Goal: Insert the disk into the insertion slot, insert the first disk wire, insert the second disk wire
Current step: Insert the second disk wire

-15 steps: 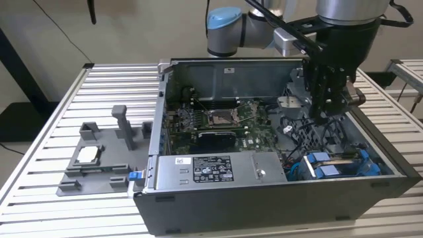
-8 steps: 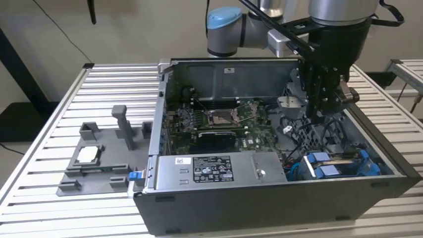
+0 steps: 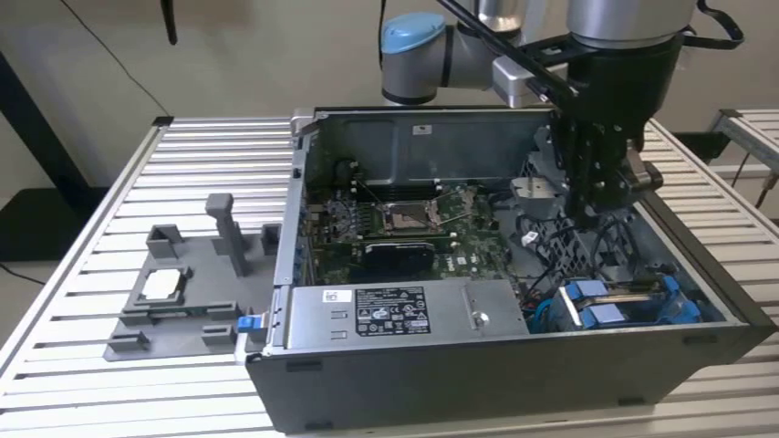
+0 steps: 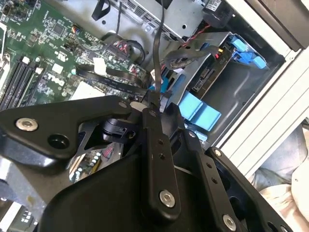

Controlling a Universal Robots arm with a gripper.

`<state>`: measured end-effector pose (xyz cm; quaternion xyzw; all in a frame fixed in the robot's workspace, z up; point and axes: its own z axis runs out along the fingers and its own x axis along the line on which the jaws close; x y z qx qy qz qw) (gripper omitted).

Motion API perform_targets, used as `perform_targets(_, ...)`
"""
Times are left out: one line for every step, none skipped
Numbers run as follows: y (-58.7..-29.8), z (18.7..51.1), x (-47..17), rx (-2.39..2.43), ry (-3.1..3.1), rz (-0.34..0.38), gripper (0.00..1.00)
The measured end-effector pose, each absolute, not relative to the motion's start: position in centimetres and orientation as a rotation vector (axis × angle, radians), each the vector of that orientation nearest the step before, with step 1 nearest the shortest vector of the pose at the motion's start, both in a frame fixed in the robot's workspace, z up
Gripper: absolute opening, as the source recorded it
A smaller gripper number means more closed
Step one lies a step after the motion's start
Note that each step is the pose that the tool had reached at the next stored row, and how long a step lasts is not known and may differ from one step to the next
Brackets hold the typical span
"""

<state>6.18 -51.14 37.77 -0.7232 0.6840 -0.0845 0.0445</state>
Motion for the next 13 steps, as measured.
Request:
perform_targets(-51.13,37.75,6.16,-2.210,2.090,-0.264,0.27)
perform_targets(-51.13,37.73,6.14,-2.211,2.090,-0.272,0.27)
perform_targets(-51.13,37.69,6.12,-2.213,2.091,-0.283,0.27)
perform_targets(-51.12,37.66,6.10,-2.215,2.091,-0.295,0.27)
perform_targets(-51.12,37.62,6.06,-2.216,2.091,-0.303,0.27)
perform_targets(-51.10,37.59,6.03,-2.216,2.091,-0.309,0.27)
perform_targets(-51.09,37.57,6.00,-2.215,2.090,-0.313,0.27)
perform_targets(-51.07,37.56,5.96,-2.215,2.090,-0.318,0.27)
perform_targets(-51.06,37.54,5.90,-2.215,2.089,-0.323,0.27)
perform_targets(-51.05,37.52,5.84,-2.213,2.088,-0.330,0.27)
perform_targets(-51.04,37.49,5.78,-2.212,2.086,-0.336,0.27)
perform_targets(-51.02,37.47,5.71,-2.210,2.085,-0.341,0.27)
perform_targets(-50.99,37.46,5.64,-2.208,2.083,-0.346,0.27)
